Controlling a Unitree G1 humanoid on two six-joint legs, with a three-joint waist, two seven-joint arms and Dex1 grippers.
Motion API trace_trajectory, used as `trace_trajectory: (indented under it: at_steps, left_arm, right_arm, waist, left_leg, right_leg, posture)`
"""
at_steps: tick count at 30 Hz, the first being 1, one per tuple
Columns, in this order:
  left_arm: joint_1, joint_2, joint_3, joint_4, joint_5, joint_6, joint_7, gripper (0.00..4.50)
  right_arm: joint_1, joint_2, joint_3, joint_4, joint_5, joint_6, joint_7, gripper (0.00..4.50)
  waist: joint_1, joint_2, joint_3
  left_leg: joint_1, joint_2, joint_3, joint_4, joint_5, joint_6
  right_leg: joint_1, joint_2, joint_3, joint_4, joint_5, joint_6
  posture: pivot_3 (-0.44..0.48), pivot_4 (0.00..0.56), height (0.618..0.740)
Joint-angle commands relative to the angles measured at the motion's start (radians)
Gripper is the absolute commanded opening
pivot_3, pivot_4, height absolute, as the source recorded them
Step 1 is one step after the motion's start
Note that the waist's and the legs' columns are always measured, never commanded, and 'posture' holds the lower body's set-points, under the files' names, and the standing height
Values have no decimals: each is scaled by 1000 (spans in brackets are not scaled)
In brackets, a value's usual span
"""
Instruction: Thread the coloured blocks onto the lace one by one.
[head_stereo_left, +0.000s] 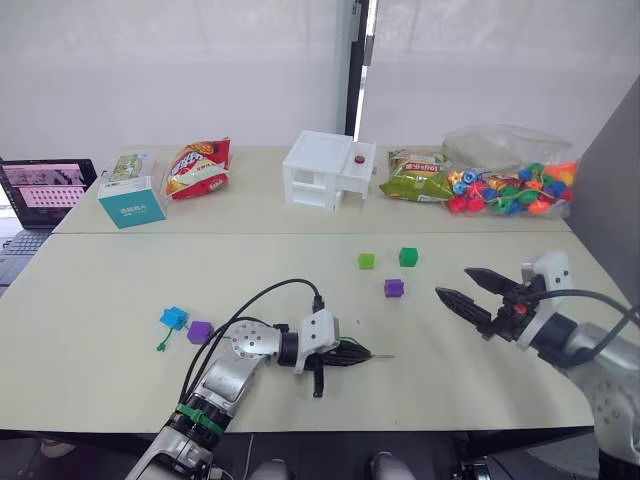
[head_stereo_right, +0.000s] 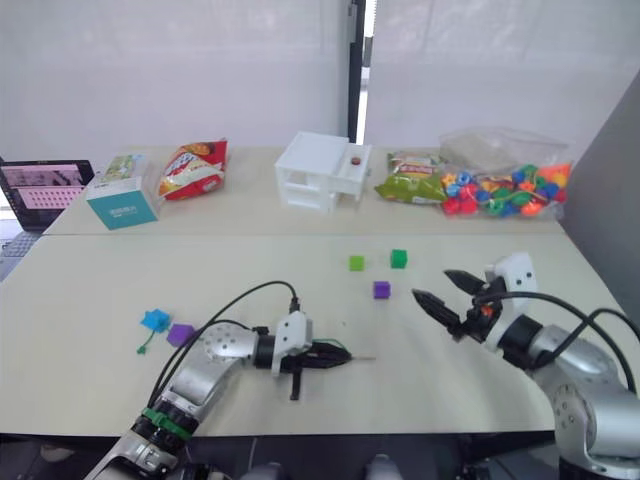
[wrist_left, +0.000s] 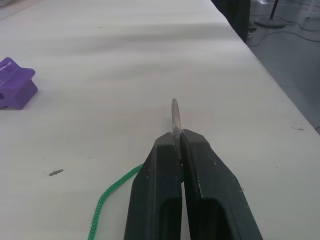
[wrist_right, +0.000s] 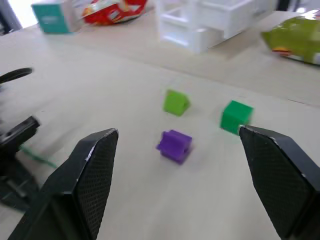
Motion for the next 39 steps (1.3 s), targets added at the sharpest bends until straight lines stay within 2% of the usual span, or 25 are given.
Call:
trace_trajectory:
  at_steps: [1,3,6,14,18,23,31,39]
  left_arm:
    - [5,-2,20,-47,-25,5,11,0]
    - [9,-3,25,-50,-30,13,14,0]
    - [13,-4,24,-58,-31,23,12,0]
    - [22,-11,38,-76,-40,44,28,0]
    - [24,-17,39,-82,-41,45,47,0]
    - [29,-26,37,-90,-34,46,72,0]
    - [35,-35,33,-99,-35,53,97,0]
    - [39,-55,41,-115,-54,75,126,0]
  right_arm:
    - [91,39,-25,-13,-30,-123,-44,4034]
    - [169,48,-6,4,-62,-197,-32,4034]
    - [201,76,-16,41,-71,-268,-62,4034]
    - [172,54,12,82,-66,-295,-100,4034]
    - [27,38,75,154,-99,-266,-161,4034]
    - [-187,61,175,332,-160,-249,-245,4034]
    - [-461,42,307,637,-228,-240,-208,4034]
    - [-627,81,368,816,-272,-237,-211,4034]
  waist:
    - [-1,0,0]
    - [-1,0,0]
    - [-9,1,0]
    - [-25,1,0]
    - [-30,1,0]
    - [-26,1,0]
    - [-26,1,0]
    - [-31,1,0]
  left_leg:
    - [0,0,0,0,0,0]
    - [0,0,0,-1,0,0]
    - [1,0,1,-1,0,0]
    - [4,1,4,-1,0,0]
    - [5,1,5,-1,0,0]
    - [5,2,6,-1,0,0]
    - [3,1,6,-2,0,0]
    - [3,2,6,-2,0,0]
  right_leg:
    - [0,0,0,0,0,0]
    - [0,0,0,0,0,0]
    - [0,0,0,-1,0,0]
    - [2,1,2,0,0,0]
    - [2,1,4,0,0,0]
    - [2,1,4,0,0,0]
    - [0,0,4,0,0,0]
    - [-1,0,4,-1,0,0]
  posture:
    - [0,150,740]
    - [0,150,740]
    - [0,150,740]
    - [0,150,740]
    - [0,150,740]
    - [0,150,740]
    - [0,150,740]
    - [0,150,740]
